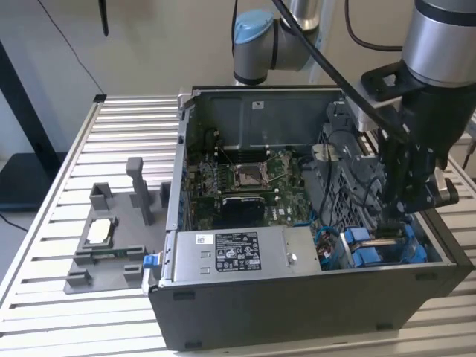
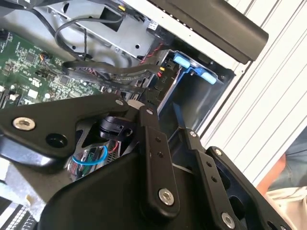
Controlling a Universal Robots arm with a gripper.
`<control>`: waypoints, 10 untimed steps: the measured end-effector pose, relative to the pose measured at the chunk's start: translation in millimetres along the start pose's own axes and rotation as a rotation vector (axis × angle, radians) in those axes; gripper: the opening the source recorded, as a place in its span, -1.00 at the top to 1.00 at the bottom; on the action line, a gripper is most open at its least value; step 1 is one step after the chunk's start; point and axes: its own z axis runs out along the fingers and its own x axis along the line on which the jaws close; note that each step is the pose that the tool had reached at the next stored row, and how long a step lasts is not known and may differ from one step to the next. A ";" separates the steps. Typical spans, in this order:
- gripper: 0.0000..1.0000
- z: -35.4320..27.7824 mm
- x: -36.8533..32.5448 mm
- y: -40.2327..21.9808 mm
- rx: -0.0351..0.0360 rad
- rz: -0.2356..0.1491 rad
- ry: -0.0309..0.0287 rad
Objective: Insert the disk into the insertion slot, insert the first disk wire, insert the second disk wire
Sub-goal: 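Insert the second disk wire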
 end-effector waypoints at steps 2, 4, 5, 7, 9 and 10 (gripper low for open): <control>0.40 -3.1 -0.2 -0.7 0.0000 0.000 -0.0001; 0.40 -5.9 -0.3 -1.2 0.0000 0.000 -0.0001; 0.40 -6.8 -0.3 -1.4 0.0000 0.000 -0.0001; 0.40 -7.7 -0.3 -2.0 -0.0015 0.000 -0.0002; 0.40 -8.9 -0.4 -2.6 -0.0043 0.000 0.0002; 0.40 -9.6 -0.5 -2.8 -0.0043 0.000 0.0002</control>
